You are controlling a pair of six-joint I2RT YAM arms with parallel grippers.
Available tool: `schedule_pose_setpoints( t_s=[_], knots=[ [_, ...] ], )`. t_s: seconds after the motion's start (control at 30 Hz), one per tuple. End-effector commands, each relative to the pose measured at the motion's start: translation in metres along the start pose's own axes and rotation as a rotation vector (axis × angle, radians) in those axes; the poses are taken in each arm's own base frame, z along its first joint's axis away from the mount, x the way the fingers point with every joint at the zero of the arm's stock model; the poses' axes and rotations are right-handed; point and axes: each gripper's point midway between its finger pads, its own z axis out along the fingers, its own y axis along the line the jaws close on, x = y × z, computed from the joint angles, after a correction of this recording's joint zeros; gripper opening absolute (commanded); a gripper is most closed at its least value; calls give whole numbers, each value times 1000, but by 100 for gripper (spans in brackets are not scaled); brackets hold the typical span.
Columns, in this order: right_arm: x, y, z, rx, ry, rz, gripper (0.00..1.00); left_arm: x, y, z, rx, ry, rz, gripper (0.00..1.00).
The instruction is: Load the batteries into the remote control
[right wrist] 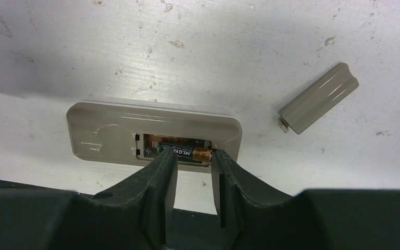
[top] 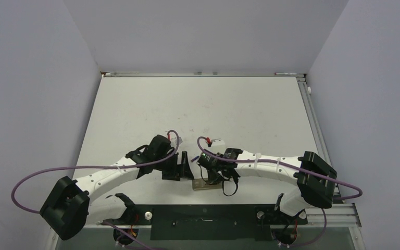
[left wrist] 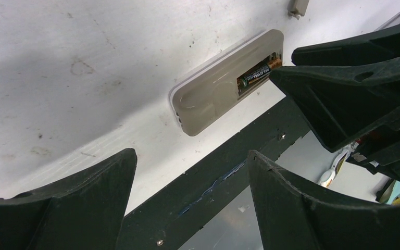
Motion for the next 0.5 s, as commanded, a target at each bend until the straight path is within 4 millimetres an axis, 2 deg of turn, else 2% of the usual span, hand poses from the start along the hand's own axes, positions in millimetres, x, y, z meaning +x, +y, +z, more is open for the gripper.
schedule_pose_setpoints(
  t_s=[0.0,0.23,0.47],
  knots=[
    [-9,6,-5,-42,-31,3,30,1,-13,7,39,6,15,75],
    [-7,7,-4,-50,-24,7,29,14,-13,24,65,47,-24,72],
    [-4,6,-4,-55,-19,14,28,18,-9,34,80,57,-59,65]
  ],
)
